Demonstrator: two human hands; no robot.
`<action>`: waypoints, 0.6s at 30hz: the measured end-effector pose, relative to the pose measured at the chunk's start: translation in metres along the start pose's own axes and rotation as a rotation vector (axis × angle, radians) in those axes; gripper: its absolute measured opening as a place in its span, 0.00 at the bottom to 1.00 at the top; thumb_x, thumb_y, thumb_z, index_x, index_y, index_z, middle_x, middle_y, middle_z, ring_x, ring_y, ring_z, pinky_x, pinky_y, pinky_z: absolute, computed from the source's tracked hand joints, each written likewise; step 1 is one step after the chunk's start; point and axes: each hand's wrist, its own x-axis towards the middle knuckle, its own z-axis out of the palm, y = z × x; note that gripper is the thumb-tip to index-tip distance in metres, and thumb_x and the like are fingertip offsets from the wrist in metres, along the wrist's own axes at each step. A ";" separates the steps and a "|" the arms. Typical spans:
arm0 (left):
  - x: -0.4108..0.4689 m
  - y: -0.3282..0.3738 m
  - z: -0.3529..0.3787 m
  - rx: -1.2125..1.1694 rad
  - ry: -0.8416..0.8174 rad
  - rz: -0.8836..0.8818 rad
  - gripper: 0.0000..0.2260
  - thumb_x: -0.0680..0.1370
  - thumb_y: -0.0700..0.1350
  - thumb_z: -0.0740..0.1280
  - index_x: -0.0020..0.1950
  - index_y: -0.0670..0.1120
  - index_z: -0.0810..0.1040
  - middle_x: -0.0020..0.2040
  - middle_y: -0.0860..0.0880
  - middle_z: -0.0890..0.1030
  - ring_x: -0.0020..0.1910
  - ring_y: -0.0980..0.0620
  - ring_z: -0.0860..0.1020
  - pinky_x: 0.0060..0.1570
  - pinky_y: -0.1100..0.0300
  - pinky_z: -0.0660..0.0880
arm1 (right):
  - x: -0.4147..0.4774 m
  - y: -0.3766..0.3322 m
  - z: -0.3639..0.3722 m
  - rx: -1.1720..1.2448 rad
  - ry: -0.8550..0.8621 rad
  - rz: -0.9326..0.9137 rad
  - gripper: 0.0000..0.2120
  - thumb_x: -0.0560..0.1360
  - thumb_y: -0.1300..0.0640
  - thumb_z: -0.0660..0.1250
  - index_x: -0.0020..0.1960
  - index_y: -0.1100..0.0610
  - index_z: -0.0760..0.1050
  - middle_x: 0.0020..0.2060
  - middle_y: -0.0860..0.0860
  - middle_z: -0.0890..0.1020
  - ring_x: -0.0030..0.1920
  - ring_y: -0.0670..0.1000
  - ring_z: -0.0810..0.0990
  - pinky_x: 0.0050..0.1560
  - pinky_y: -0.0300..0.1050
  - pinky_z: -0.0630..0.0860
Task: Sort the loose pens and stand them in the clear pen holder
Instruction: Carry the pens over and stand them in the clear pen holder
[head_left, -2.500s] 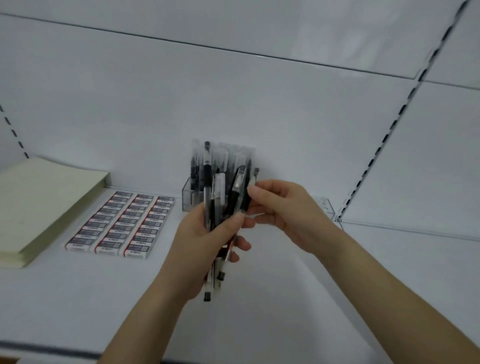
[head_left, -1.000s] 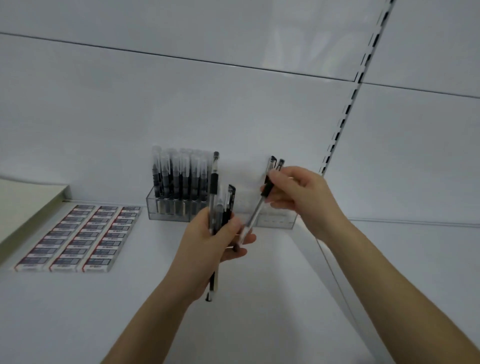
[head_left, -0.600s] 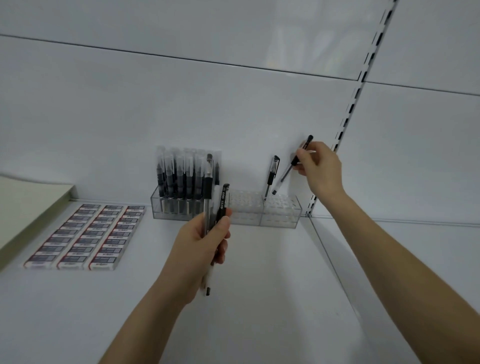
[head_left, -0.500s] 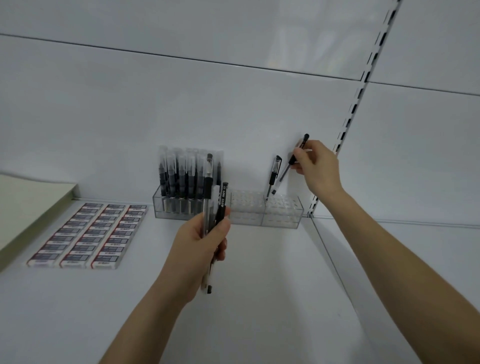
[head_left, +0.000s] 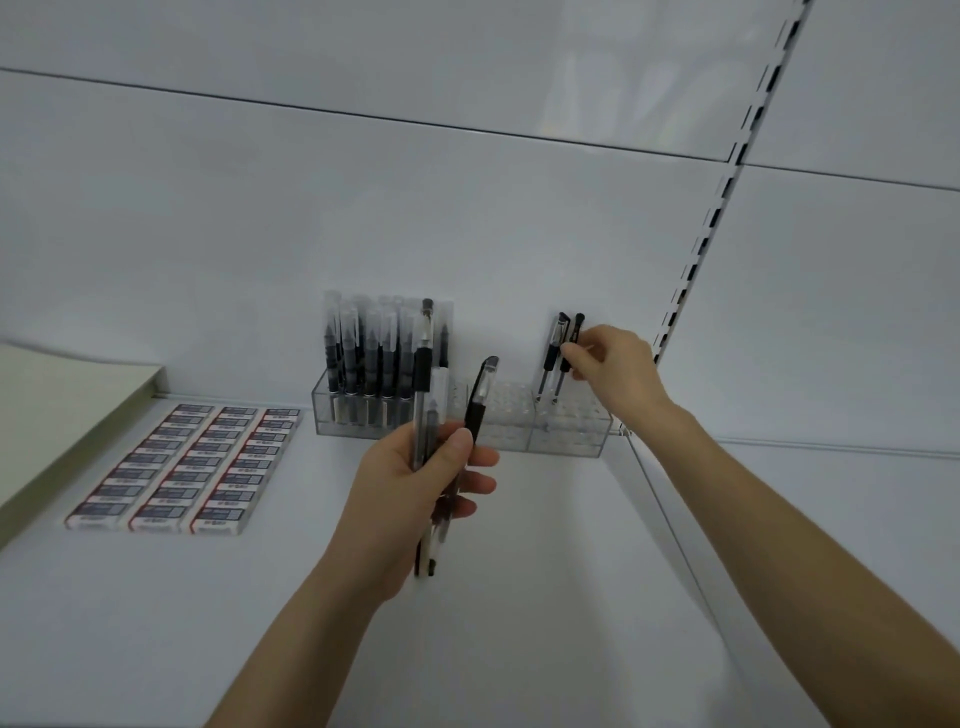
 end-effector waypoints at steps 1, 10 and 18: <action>0.000 0.001 0.000 -0.004 -0.009 0.006 0.04 0.77 0.41 0.62 0.48 0.43 0.76 0.38 0.48 0.85 0.32 0.55 0.81 0.29 0.66 0.76 | -0.003 0.000 -0.003 -0.004 0.033 0.018 0.14 0.76 0.52 0.65 0.54 0.62 0.76 0.45 0.57 0.83 0.48 0.55 0.81 0.53 0.48 0.75; 0.004 0.000 0.015 0.030 -0.112 -0.007 0.07 0.78 0.41 0.61 0.54 0.42 0.74 0.40 0.45 0.84 0.30 0.53 0.79 0.28 0.64 0.74 | -0.081 -0.050 -0.017 0.584 -0.337 0.010 0.05 0.74 0.56 0.66 0.44 0.56 0.80 0.41 0.52 0.84 0.42 0.47 0.82 0.47 0.42 0.79; 0.007 -0.002 0.006 0.130 0.040 -0.008 0.06 0.79 0.44 0.59 0.50 0.43 0.74 0.38 0.47 0.77 0.28 0.56 0.78 0.26 0.64 0.76 | -0.028 -0.018 -0.050 0.653 0.178 0.130 0.04 0.77 0.58 0.62 0.45 0.58 0.72 0.39 0.54 0.82 0.31 0.47 0.83 0.34 0.39 0.79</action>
